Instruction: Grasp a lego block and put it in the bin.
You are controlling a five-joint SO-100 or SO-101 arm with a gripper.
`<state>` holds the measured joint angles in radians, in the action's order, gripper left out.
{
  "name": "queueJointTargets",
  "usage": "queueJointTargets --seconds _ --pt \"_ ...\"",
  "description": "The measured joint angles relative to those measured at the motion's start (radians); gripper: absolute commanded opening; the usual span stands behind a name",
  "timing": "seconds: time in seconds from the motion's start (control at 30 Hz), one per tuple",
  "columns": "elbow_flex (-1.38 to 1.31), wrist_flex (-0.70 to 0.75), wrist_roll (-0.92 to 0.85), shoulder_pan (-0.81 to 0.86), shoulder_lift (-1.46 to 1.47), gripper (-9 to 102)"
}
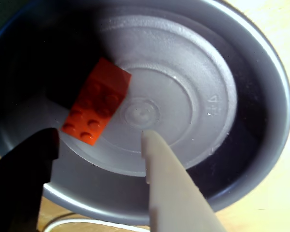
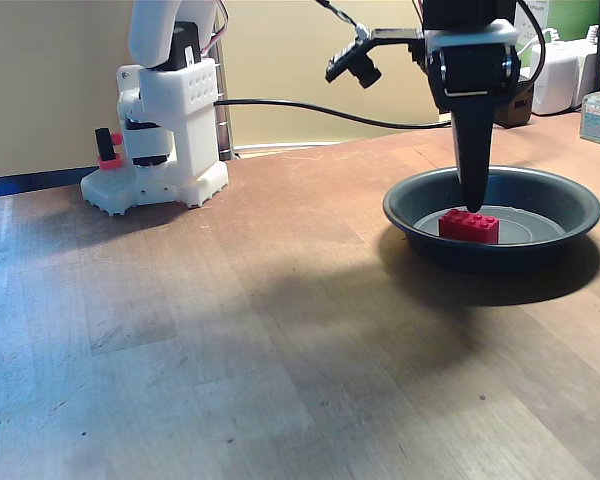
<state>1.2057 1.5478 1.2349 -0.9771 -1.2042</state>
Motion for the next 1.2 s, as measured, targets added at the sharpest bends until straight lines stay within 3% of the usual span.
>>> queueJointTargets --seconds 0.27,0.77,0.97,1.2 --pt "-0.005 0.021 -0.006 0.006 0.0 16" --pt "-0.018 0.13 -0.252 0.04 -0.281 16" --pt "-0.011 0.133 -0.495 0.153 -0.385 16" --pt "0.189 0.126 -0.859 0.364 -0.568 16"
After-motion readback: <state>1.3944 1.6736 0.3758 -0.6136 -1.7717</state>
